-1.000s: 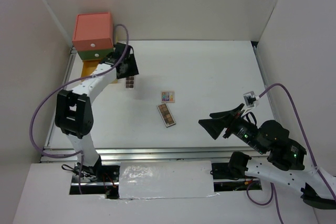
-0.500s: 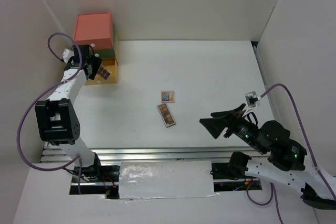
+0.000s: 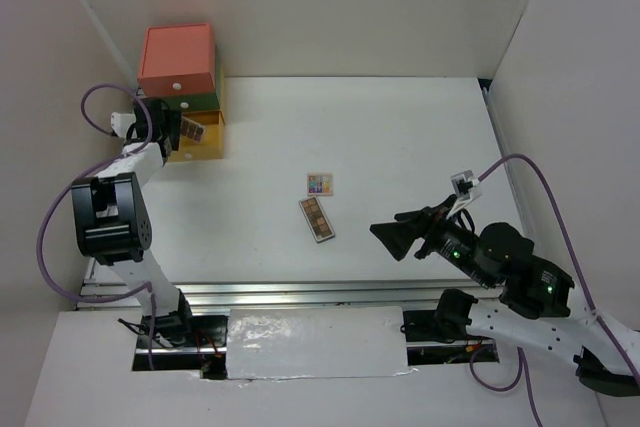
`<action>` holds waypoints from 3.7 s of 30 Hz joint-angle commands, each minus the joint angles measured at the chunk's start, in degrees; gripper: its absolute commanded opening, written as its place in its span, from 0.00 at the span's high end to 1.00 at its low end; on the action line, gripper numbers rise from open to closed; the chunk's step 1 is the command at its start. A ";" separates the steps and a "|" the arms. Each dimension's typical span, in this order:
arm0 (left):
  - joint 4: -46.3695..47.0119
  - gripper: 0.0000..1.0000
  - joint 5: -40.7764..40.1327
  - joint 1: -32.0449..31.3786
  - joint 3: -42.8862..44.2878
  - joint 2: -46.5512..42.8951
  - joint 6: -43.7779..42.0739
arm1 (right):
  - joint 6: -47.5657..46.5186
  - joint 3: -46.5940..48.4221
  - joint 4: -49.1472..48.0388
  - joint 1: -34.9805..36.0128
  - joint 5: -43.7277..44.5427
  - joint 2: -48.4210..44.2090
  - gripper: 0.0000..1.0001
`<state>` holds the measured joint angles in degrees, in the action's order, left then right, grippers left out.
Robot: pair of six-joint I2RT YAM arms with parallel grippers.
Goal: Organize the makeup
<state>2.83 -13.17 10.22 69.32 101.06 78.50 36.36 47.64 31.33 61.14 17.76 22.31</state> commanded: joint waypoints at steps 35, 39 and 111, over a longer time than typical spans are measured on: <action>-28.31 0.01 -15.73 -48.52 2.21 -11.68 -19.27 | 11.09 13.25 18.21 -0.06 23.07 16.79 0.00; -32.79 0.01 -16.80 -56.69 9.15 -2.46 -18.03 | 19.53 17.40 29.13 -0.15 29.87 23.30 0.00; 22.22 0.69 1.30 -0.81 -7.27 -3.68 -2.74 | -6.12 1.58 -3.55 -0.50 2.20 21.64 0.00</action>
<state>17.76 -13.58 9.58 58.61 96.05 74.08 32.14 45.98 30.89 61.06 20.60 43.11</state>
